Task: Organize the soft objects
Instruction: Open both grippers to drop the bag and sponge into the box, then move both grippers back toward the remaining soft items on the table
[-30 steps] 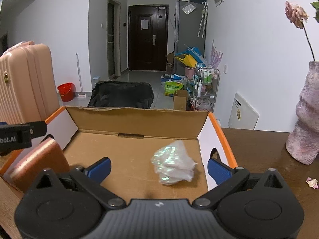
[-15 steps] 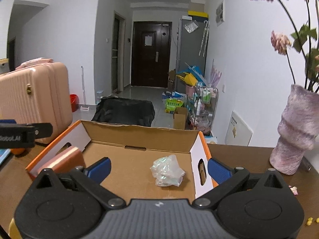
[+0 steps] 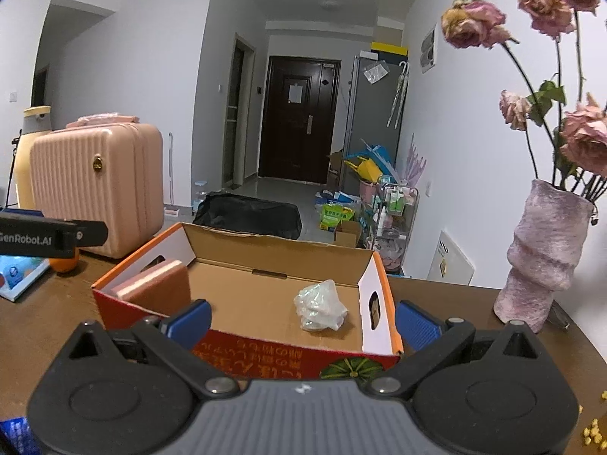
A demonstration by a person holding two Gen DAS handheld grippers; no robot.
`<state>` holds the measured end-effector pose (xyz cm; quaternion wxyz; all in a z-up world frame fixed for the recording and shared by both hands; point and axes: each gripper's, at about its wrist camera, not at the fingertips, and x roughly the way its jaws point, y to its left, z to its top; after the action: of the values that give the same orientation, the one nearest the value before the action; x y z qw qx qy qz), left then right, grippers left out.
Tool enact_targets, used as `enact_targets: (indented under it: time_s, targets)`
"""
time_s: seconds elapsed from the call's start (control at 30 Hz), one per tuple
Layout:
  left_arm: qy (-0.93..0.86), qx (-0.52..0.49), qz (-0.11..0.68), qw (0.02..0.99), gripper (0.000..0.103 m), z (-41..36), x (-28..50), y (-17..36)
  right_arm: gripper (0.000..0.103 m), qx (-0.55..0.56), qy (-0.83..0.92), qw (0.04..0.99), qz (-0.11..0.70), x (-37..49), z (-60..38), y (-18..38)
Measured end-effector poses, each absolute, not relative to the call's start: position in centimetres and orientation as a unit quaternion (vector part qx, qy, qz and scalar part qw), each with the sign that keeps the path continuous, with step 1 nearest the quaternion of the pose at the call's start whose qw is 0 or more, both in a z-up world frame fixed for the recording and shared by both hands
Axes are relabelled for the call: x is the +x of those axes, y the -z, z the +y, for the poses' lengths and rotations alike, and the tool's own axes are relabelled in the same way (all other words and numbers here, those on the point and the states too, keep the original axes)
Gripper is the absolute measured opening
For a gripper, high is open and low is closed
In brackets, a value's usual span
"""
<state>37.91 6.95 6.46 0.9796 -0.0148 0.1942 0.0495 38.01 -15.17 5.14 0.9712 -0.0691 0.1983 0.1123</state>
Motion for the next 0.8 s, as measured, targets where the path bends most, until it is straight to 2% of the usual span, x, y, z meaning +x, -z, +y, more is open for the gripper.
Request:
enact_targets:
  time_s: [0.8]
  targets:
    - [-0.035, -0.006, 0.192, 0.981, 0.103, 6.3, 28.2, -5.0, 0.103, -0.054, -0.144, 0.974, 0.167, 28.0, -16.6, -4.5]
